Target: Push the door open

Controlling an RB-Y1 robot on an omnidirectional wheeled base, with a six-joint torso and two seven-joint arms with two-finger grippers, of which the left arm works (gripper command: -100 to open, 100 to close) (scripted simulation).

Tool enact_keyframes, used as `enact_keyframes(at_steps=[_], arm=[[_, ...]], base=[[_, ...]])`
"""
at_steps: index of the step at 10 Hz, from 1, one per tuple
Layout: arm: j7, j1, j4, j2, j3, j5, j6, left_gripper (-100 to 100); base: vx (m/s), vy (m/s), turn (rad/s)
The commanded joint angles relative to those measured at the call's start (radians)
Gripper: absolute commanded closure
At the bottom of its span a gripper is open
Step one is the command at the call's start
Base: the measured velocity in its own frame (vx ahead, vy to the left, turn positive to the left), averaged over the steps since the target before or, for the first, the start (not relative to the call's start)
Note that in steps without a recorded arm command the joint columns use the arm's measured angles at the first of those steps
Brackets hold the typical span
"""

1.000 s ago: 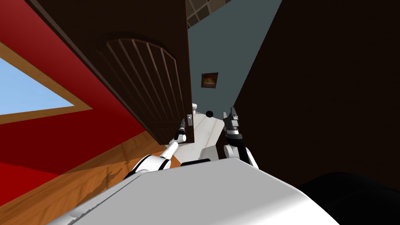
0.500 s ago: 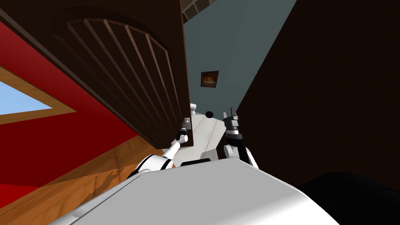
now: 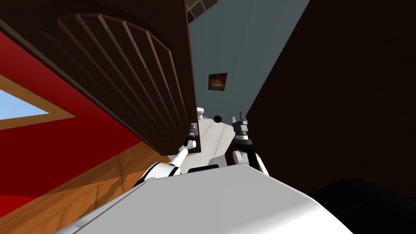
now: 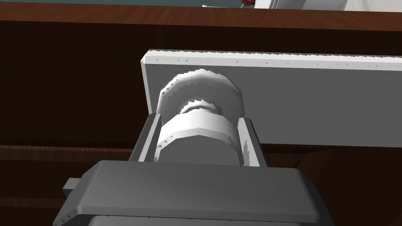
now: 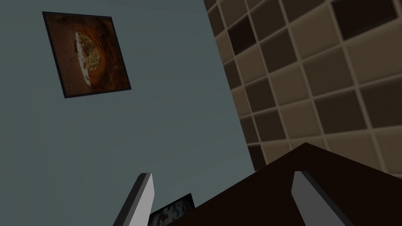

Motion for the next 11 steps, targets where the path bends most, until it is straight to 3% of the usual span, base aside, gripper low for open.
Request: enact_keyframes(at_steps=[1, 3, 4, 9, 11], arm=[[0.000, -0.001, -0.001, 0.001, 0.001, 0.000, -0.002, 100], [0.000, -0.001, -0.001, 0.001, 0.001, 0.000, -0.002, 100], [0.000, -0.011, 0.018, 0.024, 0.031, -0.012, -0.006, 100], [0.000, -0.011, 0.018, 0.024, 0.031, -0.012, -0.006, 100], [0.000, -0.023, 0.036, 0.039, 0.062, -0.024, -0.013, 100]], base=[[-0.008, 0.004, -0.003], [0.000, 0.000, 0.000], [0.070, 0.020, -0.030], [0.032, 0.005, -0.006], [0.063, 0.018, 0.008]])
